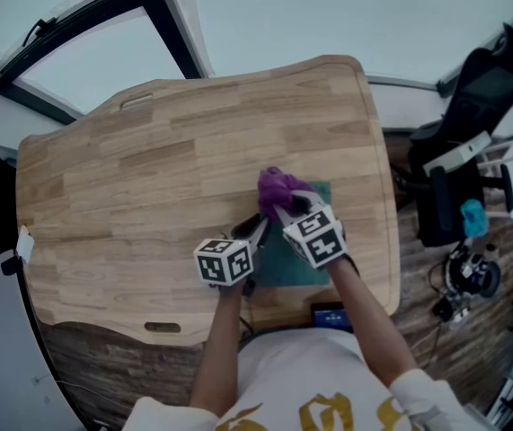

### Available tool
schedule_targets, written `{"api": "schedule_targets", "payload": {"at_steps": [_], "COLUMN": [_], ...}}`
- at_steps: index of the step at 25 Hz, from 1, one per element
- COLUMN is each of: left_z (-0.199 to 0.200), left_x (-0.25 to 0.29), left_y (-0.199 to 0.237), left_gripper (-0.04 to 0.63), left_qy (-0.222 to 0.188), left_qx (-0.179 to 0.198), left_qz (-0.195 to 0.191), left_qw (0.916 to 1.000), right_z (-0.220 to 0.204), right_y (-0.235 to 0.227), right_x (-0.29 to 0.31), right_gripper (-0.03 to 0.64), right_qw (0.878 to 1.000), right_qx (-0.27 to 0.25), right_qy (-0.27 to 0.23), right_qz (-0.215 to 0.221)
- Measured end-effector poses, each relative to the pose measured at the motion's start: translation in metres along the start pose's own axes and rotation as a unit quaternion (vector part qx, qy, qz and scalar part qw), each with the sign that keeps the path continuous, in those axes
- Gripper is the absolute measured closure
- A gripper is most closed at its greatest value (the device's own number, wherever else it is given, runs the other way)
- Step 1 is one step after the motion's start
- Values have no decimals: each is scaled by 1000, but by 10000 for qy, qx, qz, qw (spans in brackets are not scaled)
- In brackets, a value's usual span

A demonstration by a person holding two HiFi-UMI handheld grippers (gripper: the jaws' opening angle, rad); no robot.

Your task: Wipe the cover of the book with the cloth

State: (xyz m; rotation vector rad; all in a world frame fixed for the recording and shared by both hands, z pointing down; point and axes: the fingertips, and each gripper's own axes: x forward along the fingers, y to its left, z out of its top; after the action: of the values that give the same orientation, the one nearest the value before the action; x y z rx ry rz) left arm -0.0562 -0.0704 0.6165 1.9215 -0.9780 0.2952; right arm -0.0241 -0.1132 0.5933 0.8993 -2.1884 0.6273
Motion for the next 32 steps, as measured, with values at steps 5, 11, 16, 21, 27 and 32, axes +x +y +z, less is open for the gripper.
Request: {"api": "schedule_targets", "payload": {"at_steps": [5, 11, 16, 21, 27, 32], "left_z": [0, 0, 0, 1, 0, 0], "left_x": [1, 0, 1, 1, 0, 1], "left_y": [0, 1, 1, 1, 2, 3], "left_gripper": [508, 508, 508, 508, 508, 508], "left_qy": [-3, 9, -2, -17, -17, -25], "left_qx": [-5, -49, -26, -12, 2, 5], "left_qz": [1, -36, -5, 3, 33, 36], "left_qw": [10000, 10000, 10000, 10000, 10000, 10000], "right_z": [-2, -6, -11, -16, -23, -29], "right_y": [0, 2, 4, 5, 7, 9], "right_x": [-1, -3, -7, -10, -16, -20], "right_gripper": [552, 552, 552, 552, 552, 552], "right_qw": [10000, 10000, 10000, 10000, 10000, 10000], "right_qx": [-34, -71, -40, -20, 26, 17], "right_qy": [-32, -27, -32, -37, -25, -5], "right_qz": [-26, -25, -7, -3, -18, -16]}}
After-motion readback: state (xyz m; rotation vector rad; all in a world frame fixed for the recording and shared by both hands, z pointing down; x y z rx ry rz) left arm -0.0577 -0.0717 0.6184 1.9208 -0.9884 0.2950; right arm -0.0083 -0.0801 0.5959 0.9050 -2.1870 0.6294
